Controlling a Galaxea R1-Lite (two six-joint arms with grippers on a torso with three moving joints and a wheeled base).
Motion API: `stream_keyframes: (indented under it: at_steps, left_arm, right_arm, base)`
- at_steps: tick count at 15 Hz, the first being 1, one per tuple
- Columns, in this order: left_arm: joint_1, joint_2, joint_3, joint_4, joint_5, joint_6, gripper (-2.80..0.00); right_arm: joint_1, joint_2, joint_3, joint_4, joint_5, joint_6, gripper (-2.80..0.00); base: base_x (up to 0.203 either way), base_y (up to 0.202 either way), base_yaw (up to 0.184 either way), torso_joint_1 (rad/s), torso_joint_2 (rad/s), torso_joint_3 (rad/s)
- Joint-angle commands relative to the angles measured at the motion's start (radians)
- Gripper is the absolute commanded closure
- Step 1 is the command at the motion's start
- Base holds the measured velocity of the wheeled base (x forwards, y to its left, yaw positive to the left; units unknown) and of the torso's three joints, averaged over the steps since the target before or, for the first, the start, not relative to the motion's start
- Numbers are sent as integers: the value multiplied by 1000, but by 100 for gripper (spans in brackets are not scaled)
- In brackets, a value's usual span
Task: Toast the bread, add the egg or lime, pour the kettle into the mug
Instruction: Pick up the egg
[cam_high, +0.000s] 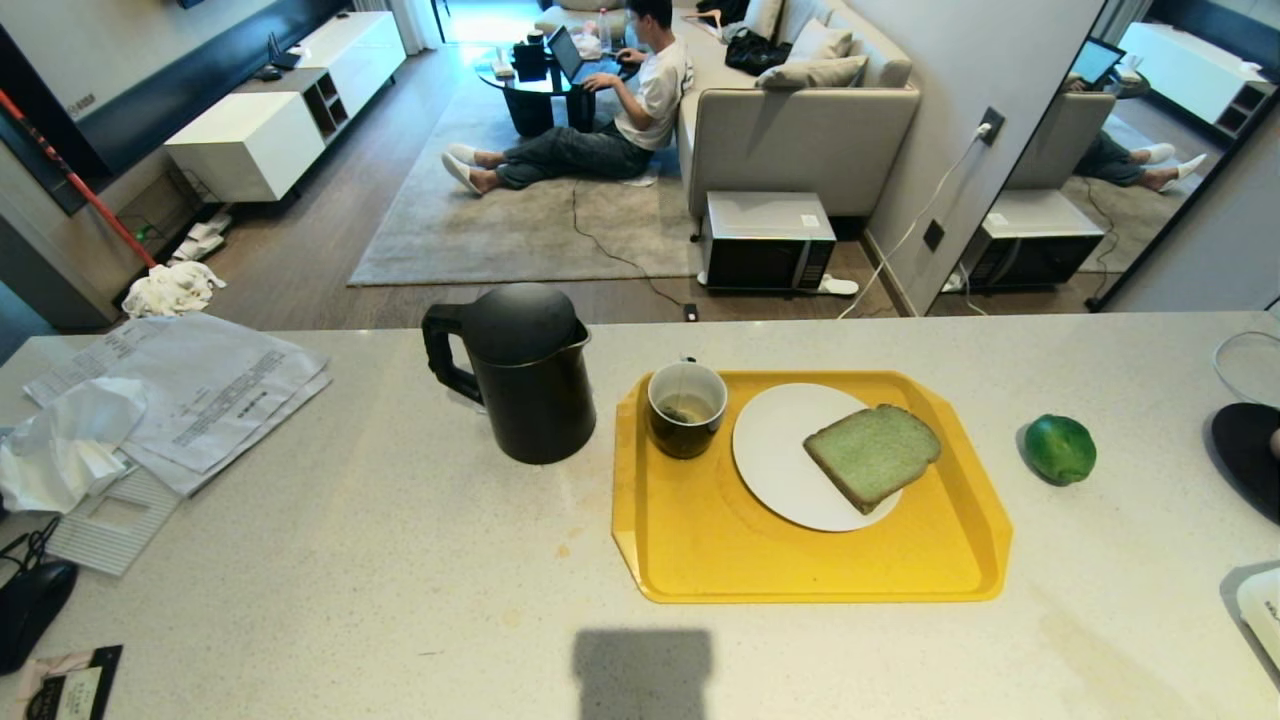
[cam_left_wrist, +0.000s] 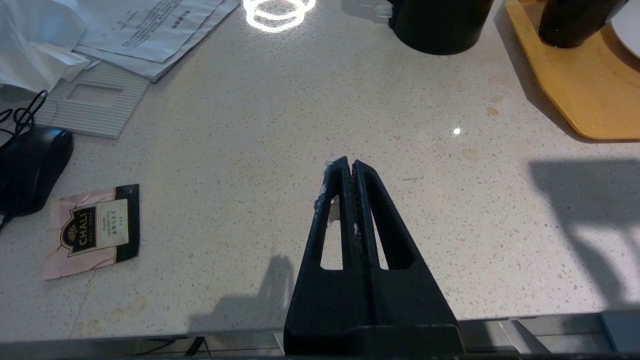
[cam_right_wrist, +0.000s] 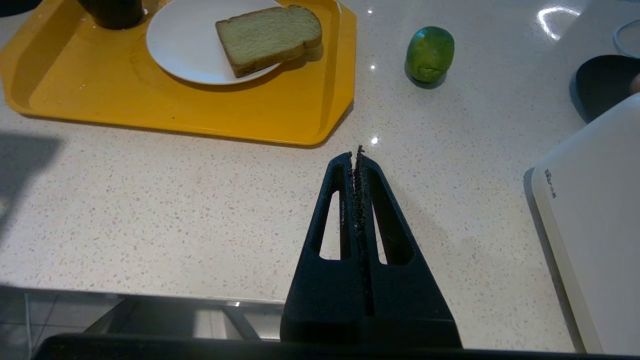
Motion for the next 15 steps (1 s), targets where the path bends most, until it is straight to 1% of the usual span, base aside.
stream_keyframes:
  at_steps: [1,9,15]
  left_arm:
    - [0,2,0,0,0,0,0]
    - [0,2,0,0,0,0,0]
    - [0,0,0,0,0,0,0]
  right_arm:
    - [0,3,0,0,-7,15,0]
    - [0,3,0,0,-5,18,0]
    - [0,3,0,0,-5,16,0]
  base:
    - [0,0,0,0,0,0]
    - [0,0,0,0,0,0]
    - [0,0,0,76,-116,-61]
